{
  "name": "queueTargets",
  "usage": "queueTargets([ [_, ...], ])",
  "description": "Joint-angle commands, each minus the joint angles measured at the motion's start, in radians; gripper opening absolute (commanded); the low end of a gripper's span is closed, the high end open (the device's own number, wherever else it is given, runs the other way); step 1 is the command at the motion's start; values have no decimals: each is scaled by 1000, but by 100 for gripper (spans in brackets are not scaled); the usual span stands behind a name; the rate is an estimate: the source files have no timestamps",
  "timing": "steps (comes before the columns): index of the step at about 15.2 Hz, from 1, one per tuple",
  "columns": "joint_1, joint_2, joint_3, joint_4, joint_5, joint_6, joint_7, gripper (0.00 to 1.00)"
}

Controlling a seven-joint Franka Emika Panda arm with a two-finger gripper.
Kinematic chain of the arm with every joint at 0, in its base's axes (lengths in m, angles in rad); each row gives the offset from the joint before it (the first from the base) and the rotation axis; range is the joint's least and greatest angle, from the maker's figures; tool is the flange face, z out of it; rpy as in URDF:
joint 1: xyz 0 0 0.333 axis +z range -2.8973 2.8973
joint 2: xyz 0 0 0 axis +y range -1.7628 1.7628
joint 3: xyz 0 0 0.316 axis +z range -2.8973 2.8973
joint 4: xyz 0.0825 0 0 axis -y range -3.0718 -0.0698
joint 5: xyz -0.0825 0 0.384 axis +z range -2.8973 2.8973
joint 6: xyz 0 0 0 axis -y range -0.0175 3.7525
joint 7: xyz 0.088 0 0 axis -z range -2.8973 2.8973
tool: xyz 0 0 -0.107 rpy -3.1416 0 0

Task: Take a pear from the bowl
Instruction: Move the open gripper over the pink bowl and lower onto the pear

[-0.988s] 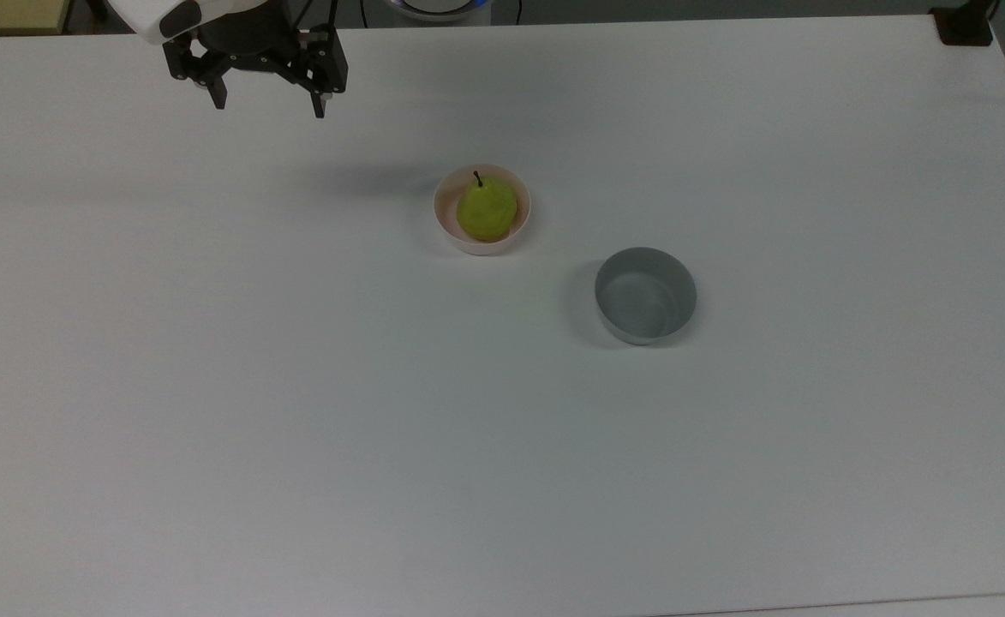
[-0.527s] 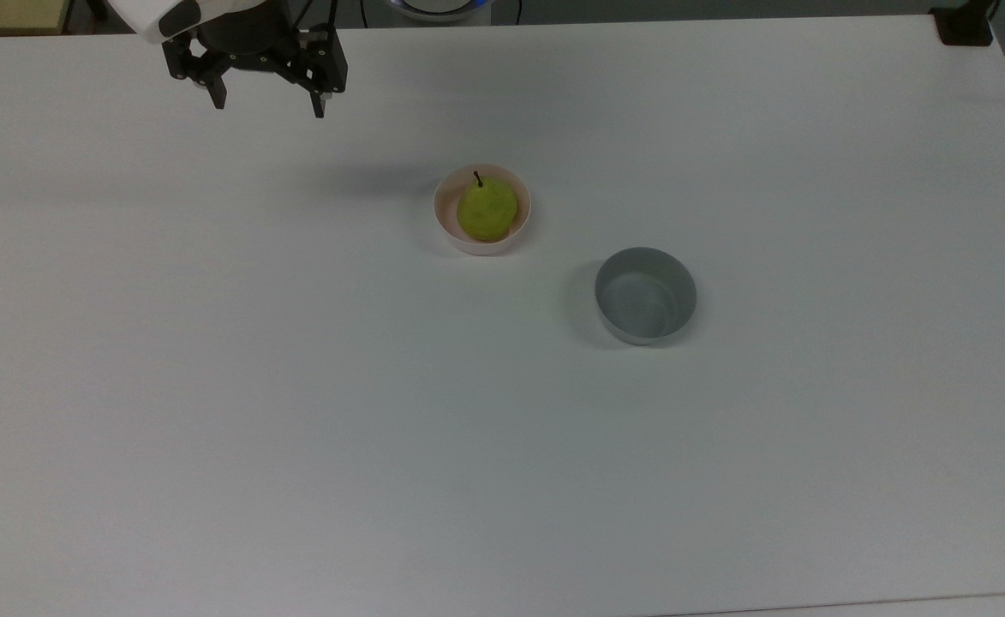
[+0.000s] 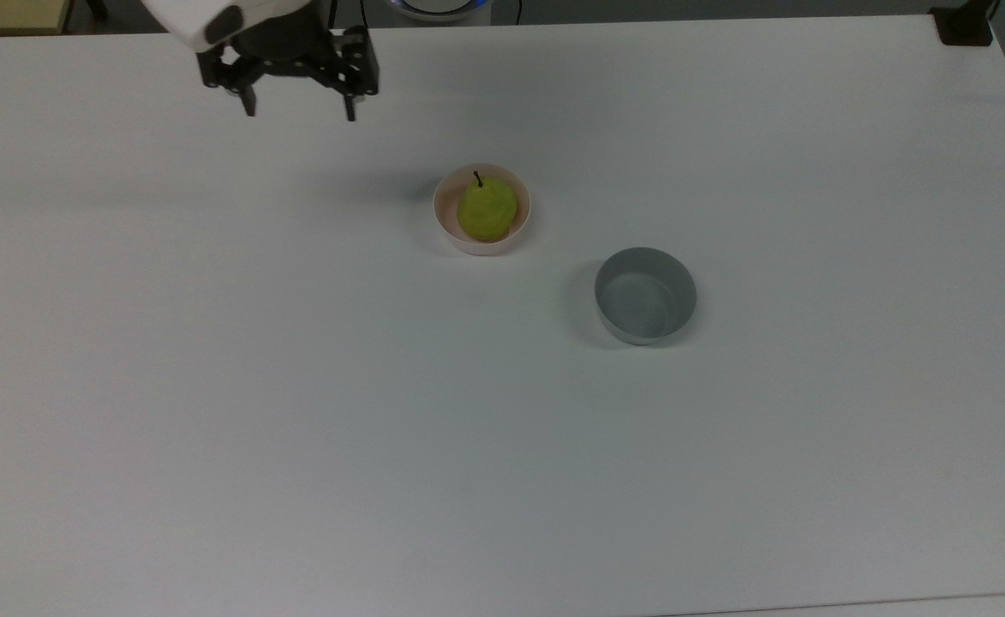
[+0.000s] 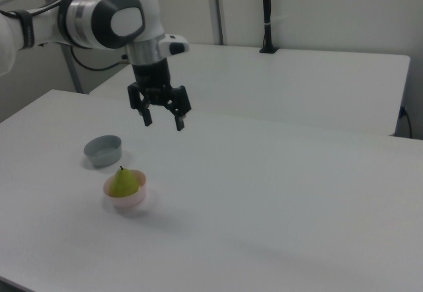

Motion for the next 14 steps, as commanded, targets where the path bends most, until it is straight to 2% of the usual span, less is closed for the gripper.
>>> queueTargets([
  [1,104,-1,-3,-3,25,-21,12,100],
  [7,240,-3,-5,-5,26,-34,12,100],
  [14,277,28,-3,-51,25,-24,-1,100],
])
